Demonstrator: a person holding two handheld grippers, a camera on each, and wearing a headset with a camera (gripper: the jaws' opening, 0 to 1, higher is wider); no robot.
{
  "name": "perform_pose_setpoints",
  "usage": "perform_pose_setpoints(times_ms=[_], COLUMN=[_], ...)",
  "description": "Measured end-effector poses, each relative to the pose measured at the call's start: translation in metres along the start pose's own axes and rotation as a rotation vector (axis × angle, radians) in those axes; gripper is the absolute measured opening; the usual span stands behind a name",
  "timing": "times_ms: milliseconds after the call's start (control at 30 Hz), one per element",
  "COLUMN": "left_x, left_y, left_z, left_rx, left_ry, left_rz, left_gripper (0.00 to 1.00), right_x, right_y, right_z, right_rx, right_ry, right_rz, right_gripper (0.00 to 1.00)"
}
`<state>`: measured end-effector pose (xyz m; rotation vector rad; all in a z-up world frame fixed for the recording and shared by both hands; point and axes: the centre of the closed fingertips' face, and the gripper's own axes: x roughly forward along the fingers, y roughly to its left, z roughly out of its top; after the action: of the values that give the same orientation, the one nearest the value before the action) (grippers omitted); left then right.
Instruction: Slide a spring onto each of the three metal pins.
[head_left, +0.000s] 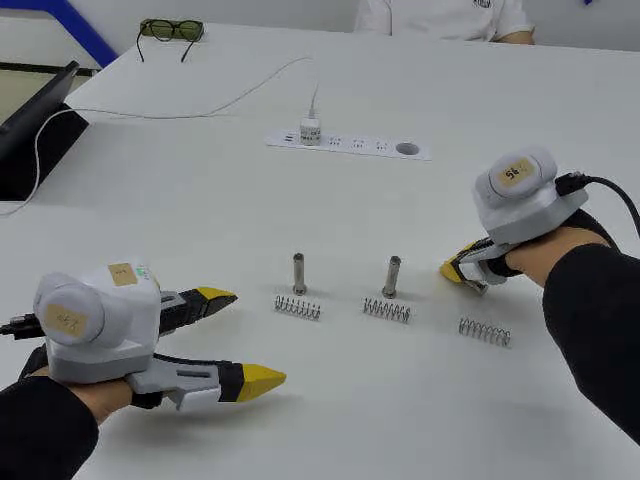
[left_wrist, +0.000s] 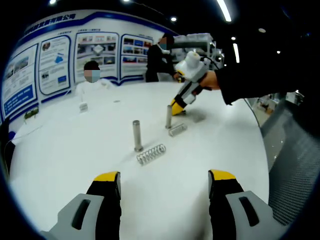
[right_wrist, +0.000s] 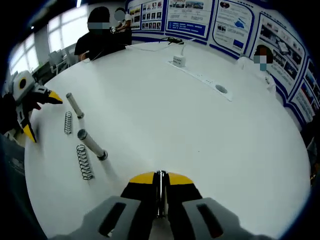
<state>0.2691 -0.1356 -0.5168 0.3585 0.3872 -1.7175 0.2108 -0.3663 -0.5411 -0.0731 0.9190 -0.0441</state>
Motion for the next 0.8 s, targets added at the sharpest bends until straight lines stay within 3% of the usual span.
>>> perform_pose_setpoints(times_ms=[333, 800], left_x=[0.000, -0.002], left_y=[0.001, -0.002], left_z=[0.003, 0.013], left_rx=[-0.001, 0.019], left_ry=[-0.005, -0.020], left_rz=[0.003, 0.000], left_gripper=[0.72, 0.71], right_x=[-0.002, -0.039], right_y=[-0.002, 0.001], right_z=[-0.001, 0.006], right_rx=[0.017, 0.032], right_ry=[0.004, -0.070], right_rz=[-0.026, -0.044], right_gripper=[0.08, 0.09])
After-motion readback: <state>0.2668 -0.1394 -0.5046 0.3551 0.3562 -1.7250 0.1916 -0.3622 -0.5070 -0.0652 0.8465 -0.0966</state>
